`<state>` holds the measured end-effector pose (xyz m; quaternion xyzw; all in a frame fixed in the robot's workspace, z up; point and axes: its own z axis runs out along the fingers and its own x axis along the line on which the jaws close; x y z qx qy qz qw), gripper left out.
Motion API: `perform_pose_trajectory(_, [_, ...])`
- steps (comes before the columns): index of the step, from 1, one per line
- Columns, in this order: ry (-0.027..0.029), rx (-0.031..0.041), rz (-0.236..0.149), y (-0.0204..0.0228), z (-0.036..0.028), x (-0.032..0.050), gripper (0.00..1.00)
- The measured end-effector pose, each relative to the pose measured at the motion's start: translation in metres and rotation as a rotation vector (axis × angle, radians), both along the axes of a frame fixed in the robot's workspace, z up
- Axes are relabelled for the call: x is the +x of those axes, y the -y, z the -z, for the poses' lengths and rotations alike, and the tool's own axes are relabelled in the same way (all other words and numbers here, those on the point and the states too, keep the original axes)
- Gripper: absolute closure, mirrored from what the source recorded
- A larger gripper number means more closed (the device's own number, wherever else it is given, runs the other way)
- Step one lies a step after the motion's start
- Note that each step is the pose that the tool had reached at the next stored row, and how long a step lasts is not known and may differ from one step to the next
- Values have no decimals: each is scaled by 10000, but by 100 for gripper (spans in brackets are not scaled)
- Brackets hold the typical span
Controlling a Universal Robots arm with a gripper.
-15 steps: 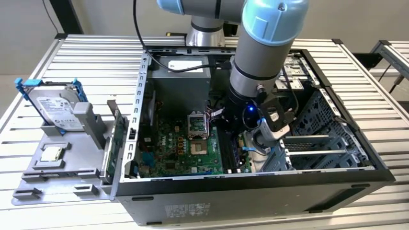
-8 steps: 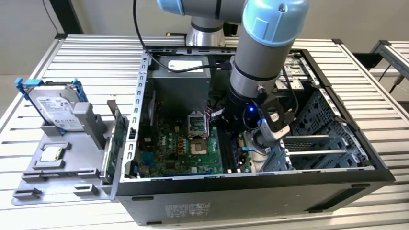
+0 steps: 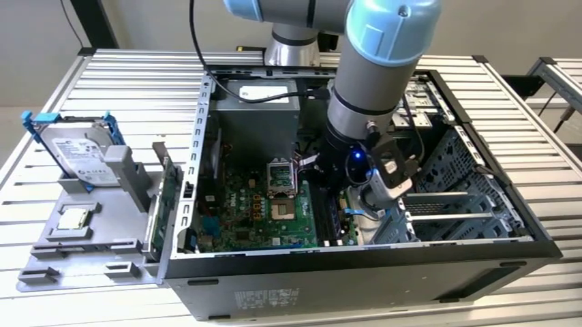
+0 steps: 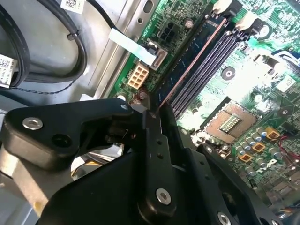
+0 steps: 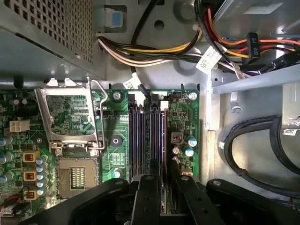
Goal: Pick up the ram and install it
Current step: 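Insert the ram into the slot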
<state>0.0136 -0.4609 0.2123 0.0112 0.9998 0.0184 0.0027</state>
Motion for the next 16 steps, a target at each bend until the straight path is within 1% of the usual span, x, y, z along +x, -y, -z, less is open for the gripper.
perform_pose_trajectory(7, [-1,-3,8,0,-318,0,0])
perform_pose_trajectory(8, [-4,-4,6,0,-352,1,0])
perform_pose_trajectory(9, [-5,-3,6,0,-352,0,0])
perform_pose_trajectory(10, [-5,-2,6,0,-352,-2,100])
perform_pose_trajectory(16, [-5,-3,7,0,-352,-11,100])
